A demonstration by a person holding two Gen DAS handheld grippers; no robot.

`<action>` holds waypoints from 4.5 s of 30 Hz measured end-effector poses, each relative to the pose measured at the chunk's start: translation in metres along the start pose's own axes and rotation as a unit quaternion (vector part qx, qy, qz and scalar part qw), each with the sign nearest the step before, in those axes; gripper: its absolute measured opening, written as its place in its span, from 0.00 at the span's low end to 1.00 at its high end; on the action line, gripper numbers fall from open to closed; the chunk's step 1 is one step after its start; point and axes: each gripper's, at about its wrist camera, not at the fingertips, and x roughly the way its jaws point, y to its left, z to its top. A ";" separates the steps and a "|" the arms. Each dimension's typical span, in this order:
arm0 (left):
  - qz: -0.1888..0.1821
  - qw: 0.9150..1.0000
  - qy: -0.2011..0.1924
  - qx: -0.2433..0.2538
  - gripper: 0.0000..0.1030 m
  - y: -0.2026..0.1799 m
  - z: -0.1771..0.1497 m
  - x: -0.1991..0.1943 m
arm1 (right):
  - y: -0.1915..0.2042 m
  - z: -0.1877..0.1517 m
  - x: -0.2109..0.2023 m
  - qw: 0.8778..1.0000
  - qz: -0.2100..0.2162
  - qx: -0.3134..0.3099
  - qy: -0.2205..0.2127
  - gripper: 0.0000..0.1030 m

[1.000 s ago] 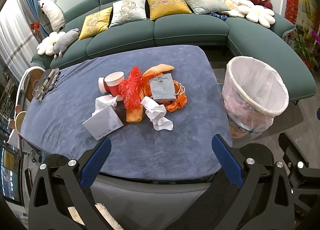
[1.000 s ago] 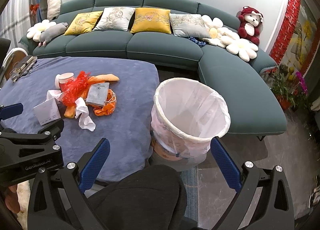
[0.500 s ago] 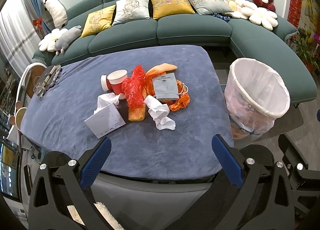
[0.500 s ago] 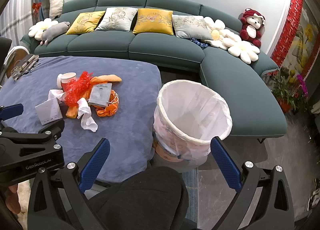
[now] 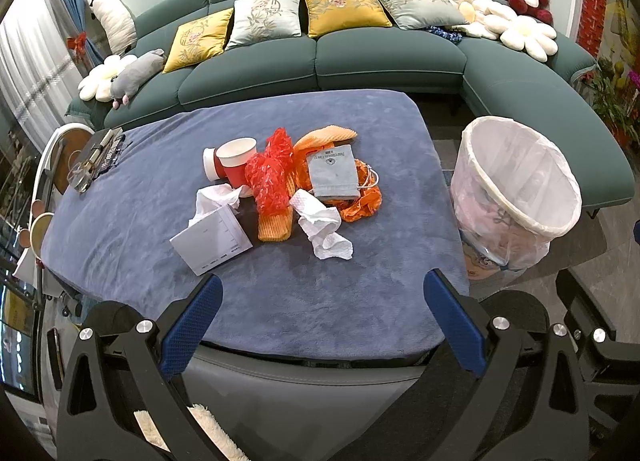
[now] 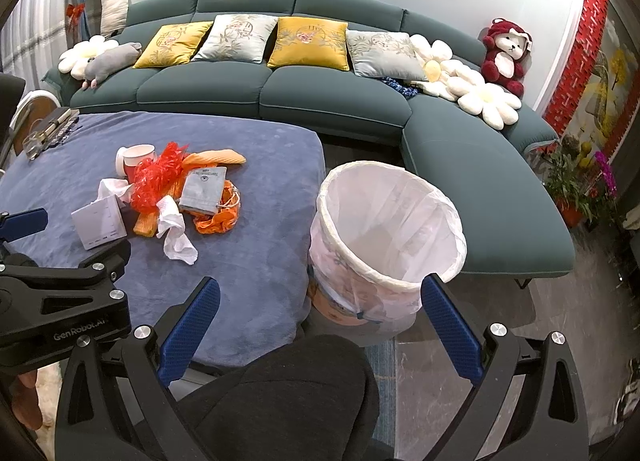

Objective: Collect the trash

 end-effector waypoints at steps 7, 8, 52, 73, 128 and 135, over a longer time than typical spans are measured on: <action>0.000 1.000 0.000 0.000 0.93 0.000 0.000 0.000 | 0.001 0.000 0.000 1.000 0.000 0.001 0.000 0.94; 0.000 1.000 0.000 0.000 0.93 0.000 0.000 0.000 | 0.000 0.000 0.000 1.000 0.001 0.001 -0.001 0.94; -0.051 0.998 0.040 0.016 0.91 0.197 0.005 0.208 | 0.192 0.037 0.171 0.993 0.069 -0.022 0.091 0.89; -0.127 0.990 0.051 -0.010 0.18 0.192 -0.011 0.183 | 0.204 0.030 0.192 0.986 0.109 -0.010 0.122 0.09; -0.291 0.949 -0.024 0.122 0.06 -0.169 0.101 0.061 | -0.140 0.041 0.080 0.978 -0.040 0.203 -0.016 0.08; -0.298 0.945 -0.017 0.135 0.07 -0.211 0.112 0.073 | -0.164 0.032 0.087 0.974 -0.049 0.223 -0.016 0.08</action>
